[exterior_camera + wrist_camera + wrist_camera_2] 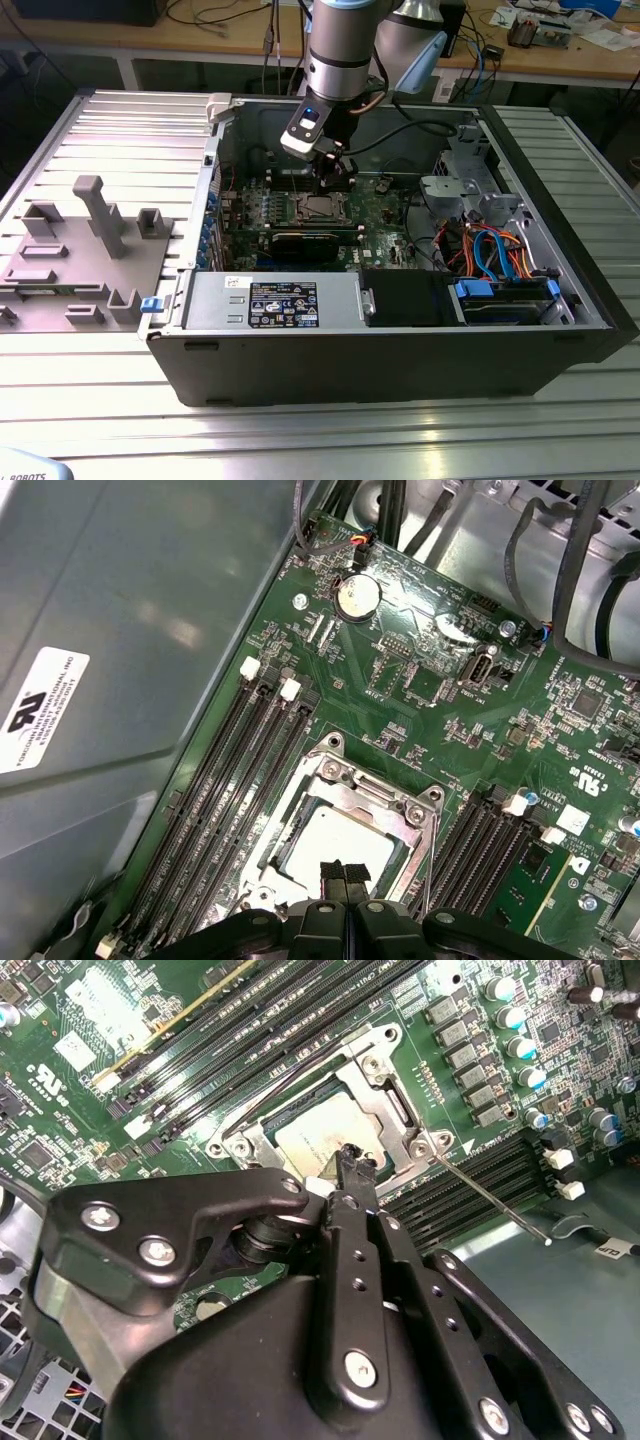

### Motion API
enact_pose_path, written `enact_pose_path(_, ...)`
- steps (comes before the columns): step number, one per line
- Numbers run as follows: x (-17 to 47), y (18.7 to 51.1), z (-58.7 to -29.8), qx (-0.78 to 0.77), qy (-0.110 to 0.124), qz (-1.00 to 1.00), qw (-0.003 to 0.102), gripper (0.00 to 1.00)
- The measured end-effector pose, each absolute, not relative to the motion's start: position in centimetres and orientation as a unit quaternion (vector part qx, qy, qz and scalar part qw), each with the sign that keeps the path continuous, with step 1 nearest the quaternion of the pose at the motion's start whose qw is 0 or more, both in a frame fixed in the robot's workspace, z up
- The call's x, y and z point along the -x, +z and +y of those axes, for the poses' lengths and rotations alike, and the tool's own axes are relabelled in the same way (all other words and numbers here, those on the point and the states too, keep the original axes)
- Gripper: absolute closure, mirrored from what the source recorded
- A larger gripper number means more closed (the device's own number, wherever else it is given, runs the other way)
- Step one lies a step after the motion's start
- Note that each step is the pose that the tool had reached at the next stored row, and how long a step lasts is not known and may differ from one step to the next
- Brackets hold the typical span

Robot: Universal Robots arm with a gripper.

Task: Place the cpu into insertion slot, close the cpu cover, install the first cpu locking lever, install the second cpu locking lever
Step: 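Install the first cpu locking lever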

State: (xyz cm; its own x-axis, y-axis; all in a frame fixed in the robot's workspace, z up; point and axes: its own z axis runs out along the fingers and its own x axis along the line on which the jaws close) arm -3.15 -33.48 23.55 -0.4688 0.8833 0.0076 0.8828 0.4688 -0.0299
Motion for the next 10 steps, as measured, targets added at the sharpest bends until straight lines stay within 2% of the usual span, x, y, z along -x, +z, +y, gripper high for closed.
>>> enact_pose_path(10,3.16,23.54,-33.48,0.511,0.011,-0.859,0.011,0.89)
